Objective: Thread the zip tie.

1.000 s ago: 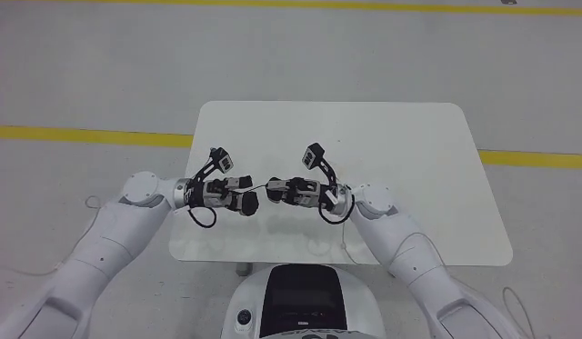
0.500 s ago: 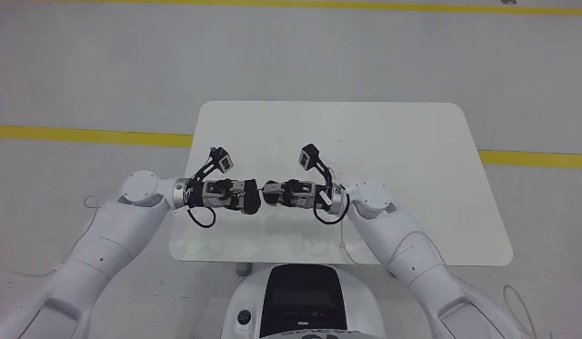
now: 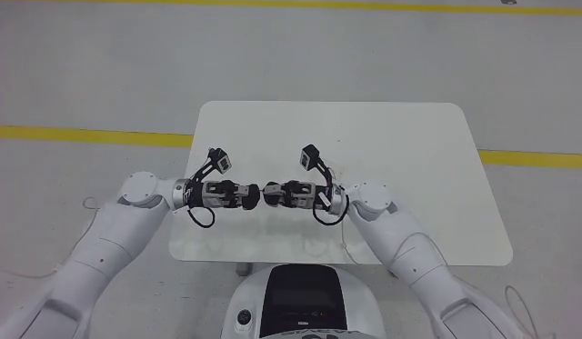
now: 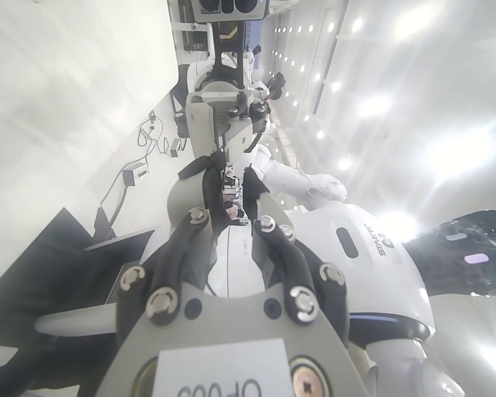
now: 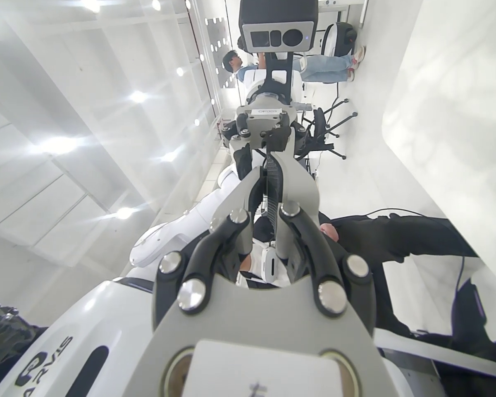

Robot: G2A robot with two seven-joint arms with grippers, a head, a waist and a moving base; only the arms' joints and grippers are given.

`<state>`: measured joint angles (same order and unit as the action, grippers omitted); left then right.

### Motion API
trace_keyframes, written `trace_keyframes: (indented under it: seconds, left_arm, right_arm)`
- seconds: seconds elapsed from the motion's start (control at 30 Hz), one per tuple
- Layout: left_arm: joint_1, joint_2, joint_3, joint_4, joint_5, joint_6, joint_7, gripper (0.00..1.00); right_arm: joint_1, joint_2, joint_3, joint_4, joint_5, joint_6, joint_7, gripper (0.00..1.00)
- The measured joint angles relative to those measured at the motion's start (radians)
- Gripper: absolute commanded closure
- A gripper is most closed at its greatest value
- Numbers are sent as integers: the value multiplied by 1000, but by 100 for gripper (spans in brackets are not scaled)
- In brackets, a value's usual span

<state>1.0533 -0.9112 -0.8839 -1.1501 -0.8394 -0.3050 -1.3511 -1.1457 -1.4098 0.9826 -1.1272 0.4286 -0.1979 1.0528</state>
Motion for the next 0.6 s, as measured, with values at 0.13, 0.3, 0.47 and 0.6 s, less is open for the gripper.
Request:
trace_keyframes:
  seconds: [0.13,0.3,0.47,0.6]
  left_arm:
    - [2,0,-5,-1,6,3,6,89]
    - [5,-1,-9,-2,12,9,11,87]
    - [6,-3,-9,-3,15,13,12,90]
    - [5,-4,-11,-3,19,14,10,93]
  right_arm:
    - [-1,4,-1,-4,3,-1,16,100]
    - [0,6,-10,-7,2,-2,32,100]
    - [3,5,-20,-2,18,-7,33,100]
    - [9,4,-30,6,26,-11,31,100]
